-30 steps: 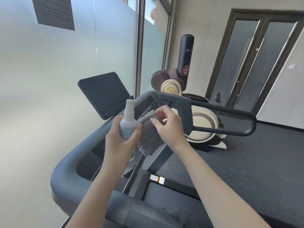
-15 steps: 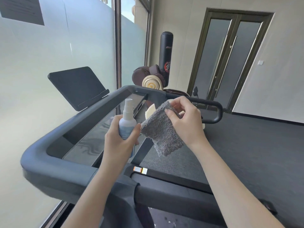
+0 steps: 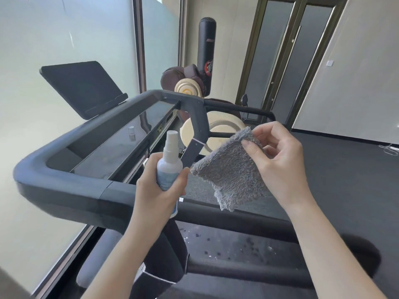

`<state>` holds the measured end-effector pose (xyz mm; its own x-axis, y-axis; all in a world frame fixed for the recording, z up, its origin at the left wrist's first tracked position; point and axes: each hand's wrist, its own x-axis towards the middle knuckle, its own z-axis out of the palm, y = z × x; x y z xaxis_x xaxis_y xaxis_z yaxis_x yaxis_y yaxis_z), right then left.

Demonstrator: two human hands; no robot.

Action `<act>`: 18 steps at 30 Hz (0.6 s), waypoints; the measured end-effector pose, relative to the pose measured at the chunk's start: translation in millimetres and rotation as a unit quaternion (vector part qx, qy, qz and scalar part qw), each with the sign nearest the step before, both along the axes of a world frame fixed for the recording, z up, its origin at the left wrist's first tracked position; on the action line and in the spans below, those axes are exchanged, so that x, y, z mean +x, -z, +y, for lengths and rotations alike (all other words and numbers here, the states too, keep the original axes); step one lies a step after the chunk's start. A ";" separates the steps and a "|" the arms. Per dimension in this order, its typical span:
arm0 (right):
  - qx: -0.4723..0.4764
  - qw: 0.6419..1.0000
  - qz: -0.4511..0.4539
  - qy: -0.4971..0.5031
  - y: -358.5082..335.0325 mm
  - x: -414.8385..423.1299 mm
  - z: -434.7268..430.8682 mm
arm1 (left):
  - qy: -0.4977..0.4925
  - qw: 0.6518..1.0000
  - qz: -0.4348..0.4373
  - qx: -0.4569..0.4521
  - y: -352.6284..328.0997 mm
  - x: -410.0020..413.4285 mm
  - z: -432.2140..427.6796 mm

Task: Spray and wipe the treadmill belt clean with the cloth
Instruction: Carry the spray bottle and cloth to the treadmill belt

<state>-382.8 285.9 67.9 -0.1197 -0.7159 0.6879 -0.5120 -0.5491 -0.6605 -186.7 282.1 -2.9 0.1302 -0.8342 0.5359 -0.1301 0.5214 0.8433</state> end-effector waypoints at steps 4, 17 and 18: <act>0.008 1.000 -0.019 0.001 12.5 2.0 31.9 | -0.001 1.000 0.006 0.013 13.9 7.1 25.8; 0.078 0.996 -0.009 0.030 77.0 14.4 109.8 | 0.019 0.999 -0.008 0.050 59.3 36.0 91.3; 0.082 0.996 -0.008 0.035 84.4 14.1 112.9 | 0.016 0.998 -0.012 0.054 65.0 36.4 93.7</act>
<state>-368.7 398.7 -16.6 -0.1827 -0.8080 0.5601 -0.5334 -0.3971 -0.7469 -150.4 375.8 -67.9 0.0900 -0.8913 0.4444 -0.1355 0.4311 0.8921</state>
